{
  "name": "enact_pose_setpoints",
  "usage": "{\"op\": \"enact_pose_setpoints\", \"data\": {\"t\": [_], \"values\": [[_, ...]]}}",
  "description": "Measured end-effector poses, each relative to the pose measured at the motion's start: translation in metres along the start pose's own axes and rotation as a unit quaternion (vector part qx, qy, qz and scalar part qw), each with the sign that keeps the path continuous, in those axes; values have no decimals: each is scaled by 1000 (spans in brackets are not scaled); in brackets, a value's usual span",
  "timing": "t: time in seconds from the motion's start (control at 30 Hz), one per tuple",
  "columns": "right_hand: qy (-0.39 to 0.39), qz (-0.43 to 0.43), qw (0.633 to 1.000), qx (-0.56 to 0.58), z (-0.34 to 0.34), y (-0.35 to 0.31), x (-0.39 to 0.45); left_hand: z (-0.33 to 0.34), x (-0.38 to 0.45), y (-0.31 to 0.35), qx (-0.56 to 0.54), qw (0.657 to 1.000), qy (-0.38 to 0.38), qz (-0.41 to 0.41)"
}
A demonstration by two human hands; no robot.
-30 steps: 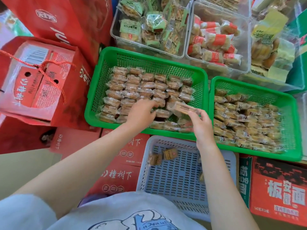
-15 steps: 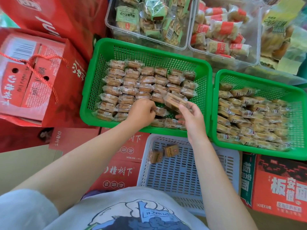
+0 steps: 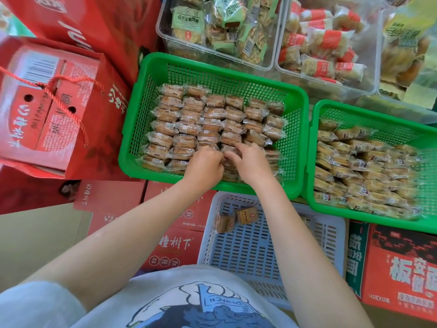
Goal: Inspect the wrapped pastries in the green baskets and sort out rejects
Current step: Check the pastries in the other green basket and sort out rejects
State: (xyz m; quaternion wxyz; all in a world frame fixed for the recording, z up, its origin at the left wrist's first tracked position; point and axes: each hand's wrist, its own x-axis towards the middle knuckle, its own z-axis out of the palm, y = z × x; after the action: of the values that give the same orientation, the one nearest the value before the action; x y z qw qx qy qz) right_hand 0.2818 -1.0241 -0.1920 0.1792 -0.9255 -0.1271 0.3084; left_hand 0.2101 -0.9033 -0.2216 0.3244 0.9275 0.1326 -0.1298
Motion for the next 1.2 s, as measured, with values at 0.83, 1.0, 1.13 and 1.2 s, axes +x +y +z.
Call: {"op": "enact_pose_setpoints", "data": {"t": [0.83, 1.0, 1.13, 1.2], "values": [[116, 46, 992, -32, 28, 6, 10, -1, -4, -12, 179, 972, -114, 100], [180, 0, 983, -42, 16, 8, 13, 0, -4, -14, 196, 965, -137, 105], [189, 24, 982, 4, 5, 0, 38, 1, -7, -14, 183, 969, -125, 111], [178, 38, 983, -32, 7, -4, 48, 0, -7, -15, 181, 969, -121, 113]]}}
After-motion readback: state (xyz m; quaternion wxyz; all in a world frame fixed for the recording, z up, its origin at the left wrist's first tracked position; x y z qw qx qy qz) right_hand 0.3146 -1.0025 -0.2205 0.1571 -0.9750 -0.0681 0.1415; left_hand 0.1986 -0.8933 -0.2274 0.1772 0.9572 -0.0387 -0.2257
